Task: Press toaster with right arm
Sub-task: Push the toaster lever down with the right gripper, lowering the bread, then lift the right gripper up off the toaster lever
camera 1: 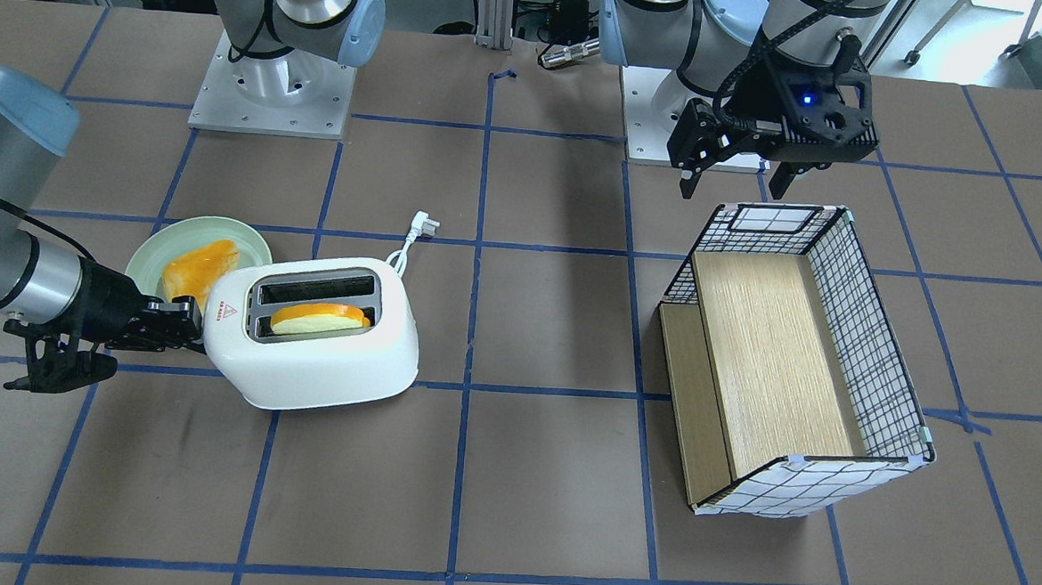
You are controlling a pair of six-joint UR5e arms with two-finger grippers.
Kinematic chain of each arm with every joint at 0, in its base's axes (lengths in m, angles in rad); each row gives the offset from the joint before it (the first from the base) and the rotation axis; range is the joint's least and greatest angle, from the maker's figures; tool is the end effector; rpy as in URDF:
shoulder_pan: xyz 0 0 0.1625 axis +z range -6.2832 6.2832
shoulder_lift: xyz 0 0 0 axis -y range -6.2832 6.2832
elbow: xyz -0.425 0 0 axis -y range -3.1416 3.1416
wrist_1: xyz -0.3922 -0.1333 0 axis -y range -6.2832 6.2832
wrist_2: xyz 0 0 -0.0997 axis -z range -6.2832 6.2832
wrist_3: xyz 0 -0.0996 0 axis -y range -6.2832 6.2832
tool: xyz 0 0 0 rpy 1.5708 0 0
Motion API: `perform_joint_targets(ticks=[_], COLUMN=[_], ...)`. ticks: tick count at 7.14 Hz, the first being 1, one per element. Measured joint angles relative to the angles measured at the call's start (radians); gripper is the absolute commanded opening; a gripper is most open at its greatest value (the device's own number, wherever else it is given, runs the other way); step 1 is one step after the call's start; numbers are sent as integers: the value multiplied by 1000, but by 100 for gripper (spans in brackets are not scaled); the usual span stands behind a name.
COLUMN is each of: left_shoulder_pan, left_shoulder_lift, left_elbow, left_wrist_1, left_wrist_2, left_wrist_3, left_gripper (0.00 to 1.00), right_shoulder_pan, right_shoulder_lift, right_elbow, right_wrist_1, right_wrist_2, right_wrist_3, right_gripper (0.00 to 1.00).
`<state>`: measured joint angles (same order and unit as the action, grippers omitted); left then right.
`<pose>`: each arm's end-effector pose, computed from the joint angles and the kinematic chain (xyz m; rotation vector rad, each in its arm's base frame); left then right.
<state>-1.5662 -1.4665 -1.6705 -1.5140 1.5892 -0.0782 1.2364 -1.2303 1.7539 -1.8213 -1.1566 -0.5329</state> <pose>-0.1294 -0.4542 0.4937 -0.1302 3.1213 -0.0969 -0.0177 -0.5793 0.2523 -0.1866 2.6468 0.0965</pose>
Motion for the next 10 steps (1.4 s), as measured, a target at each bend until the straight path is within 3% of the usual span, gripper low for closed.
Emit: perform_joint_targets(ticks=[7,10], left_shoulder_pan=[0,0], left_shoulder_lift=[0,0], left_elbow=[0,0], left_wrist_1=[0,0], left_wrist_2=[0,0], left_wrist_3=[0,0], left_gripper=[100,100], right_shoulder_pan=[-1,0], right_shoulder_lift=[-81,-138], right_elbow=[-23,-93], right_wrist_1=[42,148], right_wrist_2=[-45,-87], right_wrist_3=[46,100], right_gripper=[0,0])
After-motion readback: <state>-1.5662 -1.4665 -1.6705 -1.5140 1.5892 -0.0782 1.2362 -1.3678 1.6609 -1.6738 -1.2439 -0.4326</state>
